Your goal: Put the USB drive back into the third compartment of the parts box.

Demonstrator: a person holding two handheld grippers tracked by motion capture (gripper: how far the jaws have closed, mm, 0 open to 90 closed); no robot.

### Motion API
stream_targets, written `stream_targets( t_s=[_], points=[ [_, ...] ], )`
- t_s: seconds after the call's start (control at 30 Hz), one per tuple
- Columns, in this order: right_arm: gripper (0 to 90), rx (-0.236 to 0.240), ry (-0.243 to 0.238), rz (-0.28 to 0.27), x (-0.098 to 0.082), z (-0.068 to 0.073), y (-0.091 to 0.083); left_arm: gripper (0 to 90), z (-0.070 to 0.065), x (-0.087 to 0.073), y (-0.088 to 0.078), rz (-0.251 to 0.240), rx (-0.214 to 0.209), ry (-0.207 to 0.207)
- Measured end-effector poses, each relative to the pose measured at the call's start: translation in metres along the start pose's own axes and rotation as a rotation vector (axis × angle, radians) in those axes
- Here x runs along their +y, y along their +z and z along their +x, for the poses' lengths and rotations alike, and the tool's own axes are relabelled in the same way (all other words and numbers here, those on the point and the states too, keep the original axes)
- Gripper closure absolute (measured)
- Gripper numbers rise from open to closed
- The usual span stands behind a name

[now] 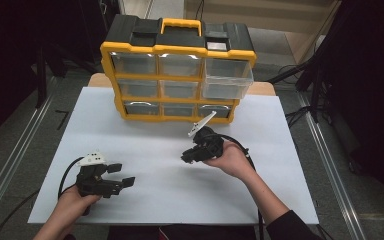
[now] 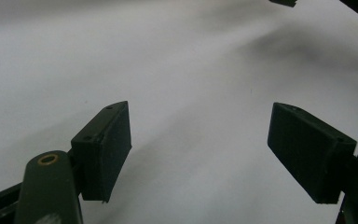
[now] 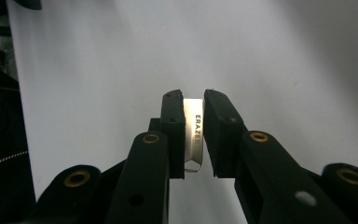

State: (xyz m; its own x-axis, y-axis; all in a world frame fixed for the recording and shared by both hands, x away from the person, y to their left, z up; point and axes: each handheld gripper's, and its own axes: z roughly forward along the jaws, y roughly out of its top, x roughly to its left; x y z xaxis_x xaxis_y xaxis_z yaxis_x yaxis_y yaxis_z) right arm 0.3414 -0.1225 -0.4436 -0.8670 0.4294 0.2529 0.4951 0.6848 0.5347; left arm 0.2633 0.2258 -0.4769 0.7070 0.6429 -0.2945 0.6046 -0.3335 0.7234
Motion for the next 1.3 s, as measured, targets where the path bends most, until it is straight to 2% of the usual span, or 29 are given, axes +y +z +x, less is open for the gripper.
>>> stream_targets(
  t_s=[0.17,0.2,0.6,0.63,0.7,0.87,1.03,1.13,1.2,1.3],
  points=[
    [76.2,0.028,-0.046,0.016,0.004,-0.001,-0.011,22.9,0.0,0.0,0.0,0.001,0.0,-0.001],
    [76.2,0.033,-0.065,0.035,0.006,-0.001,-0.015,22.9,0.0,0.0,0.0,0.003,0.0,0.0],
    [76.2,0.085,-0.153,0.057,0.013,-0.001,-0.035,22.9,0.0,0.0,0.001,0.003,-0.002,-0.001],
    [76.2,0.104,-0.171,0.051,0.015,-0.001,-0.037,22.9,0.0,0.0,0.001,0.002,-0.002,-0.002],
    [76.2,0.113,-0.171,0.053,0.017,0.0,-0.041,22.9,0.0,0.0,0.0,0.003,-0.003,-0.002],
    [76.2,0.104,-0.202,0.075,0.022,0.001,-0.047,22.9,0.0,0.0,0.0,0.005,-0.007,-0.002],
    [76.2,0.116,-0.236,0.09,0.026,0.002,-0.054,22.9,0.0,0.0,0.001,0.003,-0.008,-0.004],
    [76.2,0.114,-0.245,0.087,0.028,0.003,-0.058,22.9,0.0,0.0,0.001,0.004,-0.007,-0.004],
    [76.2,0.115,-0.231,0.088,0.031,0.003,-0.061,22.9,0.0,0.0,0.001,0.004,-0.007,-0.004],
    [76.2,0.127,-0.246,0.096,0.035,0.004,-0.065,22.9,0.0,0.0,0.001,0.004,-0.007,-0.003]
  ],
)
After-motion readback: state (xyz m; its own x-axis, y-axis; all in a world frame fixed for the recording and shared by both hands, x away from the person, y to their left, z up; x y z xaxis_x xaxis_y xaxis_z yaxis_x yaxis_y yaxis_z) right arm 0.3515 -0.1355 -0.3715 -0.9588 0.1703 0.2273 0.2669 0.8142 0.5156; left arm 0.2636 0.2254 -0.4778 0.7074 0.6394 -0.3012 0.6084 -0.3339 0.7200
